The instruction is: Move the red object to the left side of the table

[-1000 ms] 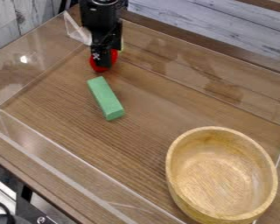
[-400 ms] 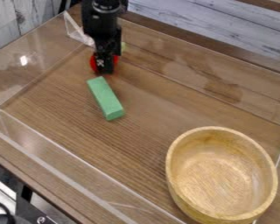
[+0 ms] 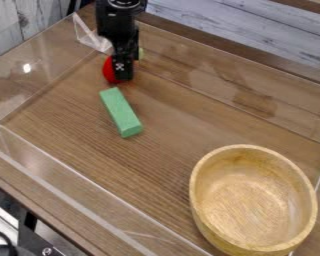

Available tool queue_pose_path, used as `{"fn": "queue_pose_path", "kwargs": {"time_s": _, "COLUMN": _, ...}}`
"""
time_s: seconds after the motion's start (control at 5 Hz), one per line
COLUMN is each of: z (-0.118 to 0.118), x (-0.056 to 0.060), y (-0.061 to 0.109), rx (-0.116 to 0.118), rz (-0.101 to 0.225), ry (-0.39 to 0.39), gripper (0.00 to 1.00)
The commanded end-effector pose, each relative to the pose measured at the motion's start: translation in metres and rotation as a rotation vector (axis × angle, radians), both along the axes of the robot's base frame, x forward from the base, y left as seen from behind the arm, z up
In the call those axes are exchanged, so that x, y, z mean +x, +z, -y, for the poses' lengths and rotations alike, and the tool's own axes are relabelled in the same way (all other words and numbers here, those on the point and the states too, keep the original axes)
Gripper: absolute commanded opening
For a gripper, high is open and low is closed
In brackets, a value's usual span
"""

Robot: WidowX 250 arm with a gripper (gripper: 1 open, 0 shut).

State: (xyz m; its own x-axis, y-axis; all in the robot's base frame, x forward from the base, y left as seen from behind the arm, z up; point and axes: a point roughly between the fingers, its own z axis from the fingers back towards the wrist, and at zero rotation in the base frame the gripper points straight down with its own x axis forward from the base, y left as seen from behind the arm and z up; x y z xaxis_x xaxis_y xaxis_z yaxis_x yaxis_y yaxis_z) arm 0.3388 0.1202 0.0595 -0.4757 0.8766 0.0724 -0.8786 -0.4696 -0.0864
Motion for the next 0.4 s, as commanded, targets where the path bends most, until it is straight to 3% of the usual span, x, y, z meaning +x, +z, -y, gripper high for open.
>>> {"fn": "queue_pose_path", "kwargs": {"time_s": 0.0, "z": 0.0071, "x": 0.0063, "y": 0.0262, "rx": 0.017, "rz": 0.066, "ry": 0.021, "gripper": 1.0}}
{"fn": "queue_pose_path", "kwargs": {"time_s": 0.2, "z": 0.0142, "x": 0.0049, "y": 0.0258, "rx": 0.015, "rz": 0.063, "ry": 0.041, "gripper": 1.0}}
